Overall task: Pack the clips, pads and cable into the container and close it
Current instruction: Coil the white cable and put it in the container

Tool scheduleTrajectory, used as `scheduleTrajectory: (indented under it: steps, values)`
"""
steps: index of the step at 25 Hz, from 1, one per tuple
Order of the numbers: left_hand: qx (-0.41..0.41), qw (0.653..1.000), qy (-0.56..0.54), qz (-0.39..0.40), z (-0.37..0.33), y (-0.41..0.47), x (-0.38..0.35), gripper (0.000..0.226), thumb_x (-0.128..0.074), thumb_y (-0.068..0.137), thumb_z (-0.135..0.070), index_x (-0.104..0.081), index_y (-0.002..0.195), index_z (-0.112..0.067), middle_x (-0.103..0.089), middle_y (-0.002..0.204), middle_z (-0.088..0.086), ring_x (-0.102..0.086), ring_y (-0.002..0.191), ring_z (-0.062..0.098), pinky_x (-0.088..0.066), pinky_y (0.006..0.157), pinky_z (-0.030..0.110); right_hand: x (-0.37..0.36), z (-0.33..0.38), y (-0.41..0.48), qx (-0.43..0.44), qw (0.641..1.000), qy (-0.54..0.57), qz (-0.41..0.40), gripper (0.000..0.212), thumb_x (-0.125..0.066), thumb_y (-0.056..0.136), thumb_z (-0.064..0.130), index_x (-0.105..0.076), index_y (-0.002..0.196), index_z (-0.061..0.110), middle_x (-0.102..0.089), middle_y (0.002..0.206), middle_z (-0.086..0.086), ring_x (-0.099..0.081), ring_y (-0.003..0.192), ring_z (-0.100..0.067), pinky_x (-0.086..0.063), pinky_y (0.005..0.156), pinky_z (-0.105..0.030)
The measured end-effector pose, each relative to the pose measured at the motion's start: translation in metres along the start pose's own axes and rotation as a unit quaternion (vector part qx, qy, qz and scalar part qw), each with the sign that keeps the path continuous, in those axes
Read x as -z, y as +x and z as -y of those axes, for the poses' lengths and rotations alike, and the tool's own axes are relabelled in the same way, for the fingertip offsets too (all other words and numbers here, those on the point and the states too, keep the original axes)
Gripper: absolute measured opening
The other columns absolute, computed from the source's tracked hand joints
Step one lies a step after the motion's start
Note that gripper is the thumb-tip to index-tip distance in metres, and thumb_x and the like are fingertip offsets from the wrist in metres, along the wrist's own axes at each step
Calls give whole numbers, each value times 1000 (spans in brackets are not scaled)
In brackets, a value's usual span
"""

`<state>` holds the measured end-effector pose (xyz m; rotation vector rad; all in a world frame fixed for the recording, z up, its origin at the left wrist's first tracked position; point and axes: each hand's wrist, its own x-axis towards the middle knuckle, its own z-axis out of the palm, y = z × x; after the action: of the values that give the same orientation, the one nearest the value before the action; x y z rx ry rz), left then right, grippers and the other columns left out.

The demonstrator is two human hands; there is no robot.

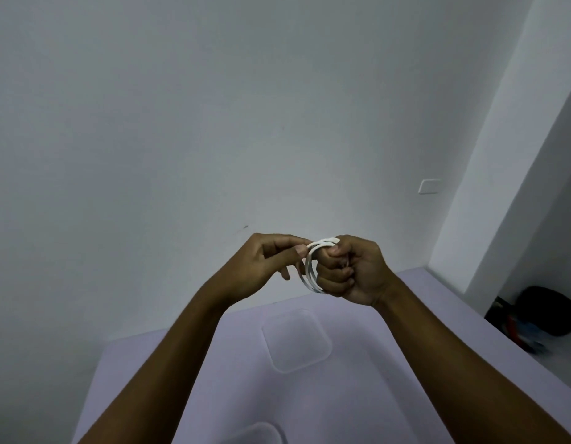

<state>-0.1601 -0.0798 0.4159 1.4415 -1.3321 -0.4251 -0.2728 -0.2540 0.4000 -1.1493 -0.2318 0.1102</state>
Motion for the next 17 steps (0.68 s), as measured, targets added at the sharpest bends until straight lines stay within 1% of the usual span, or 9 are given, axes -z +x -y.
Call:
scheduleTrajectory:
  steps: [2,4,5,8,10,12,13,15,17]
  values:
    - [-3,1000,16,5,-3,-2,-3,26,-66,92,-23,-71,116,-16,-74,102,2,-67,88,9,-52,73,39,0,0,0,5,1000,4,2,30,-56,73,23,-31,57,19,-22,44,2,-16,38,-12,-13,40,-21]
    - [-30,996,84,-25,-1,1,-8,25,-71,89,-24,-71,113,-20,-74,100,-5,-68,91,13,-52,72,47,-2,1,0,9,1000,-6,-2,28,-54,74,22,-32,57,19,-24,44,2,-18,38,-12,-15,40,-22]
    - [-44,993,105,-39,1,3,-9,22,-70,90,-22,-71,112,-20,-74,98,-7,-68,88,15,-51,70,51,-4,2,0,16,1000,-23,-8,26,-52,75,21,-33,57,18,-26,44,1,-21,38,-13,-16,41,-24]
    - [-66,989,116,-71,4,10,-7,17,-61,96,-18,-72,110,-19,-74,96,-5,-65,79,24,-46,64,52,-12,11,3,32,993,-107,-43,22,-41,82,12,-41,60,13,-40,47,-5,-40,45,-20,-34,50,-30]
    - [-80,982,134,-103,3,13,-5,18,-58,97,-14,-71,108,-19,-73,96,-5,-64,79,23,-46,64,50,-19,20,5,47,982,-173,-55,25,-43,91,7,-54,70,4,-55,59,-14,-56,61,-30,-46,65,-38]
    - [-97,974,145,-141,1,15,-6,20,-56,97,-9,-71,107,-19,-73,95,-7,-65,83,21,-49,66,45,-26,31,5,65,967,-239,-65,23,-47,99,3,-63,84,-3,-65,76,-22,-66,79,-37,-52,79,-39]
    - [-107,971,147,-157,0,16,-7,21,-56,97,-8,-71,107,-18,-73,95,-7,-66,85,20,-50,67,41,-28,35,4,75,959,-262,-74,21,-48,99,3,-65,90,-6,-68,82,-24,-68,85,-36,-53,82,-38]
    - [-135,961,154,-184,-1,17,-9,21,-56,97,-7,-70,109,-16,-73,97,-8,-65,87,17,-50,69,31,-32,35,5,97,948,-289,-96,19,-53,98,4,-67,93,-8,-70,86,-26,-70,87,-36,-54,83,-37]
    - [-159,952,167,-199,-1,17,-11,22,-57,95,-3,-71,108,-14,-71,96,-10,-64,85,10,-47,69,22,-34,24,5,153,924,-322,-141,16,-57,95,2,-69,87,-6,-72,81,-24,-71,83,-35,-53,79,-38]
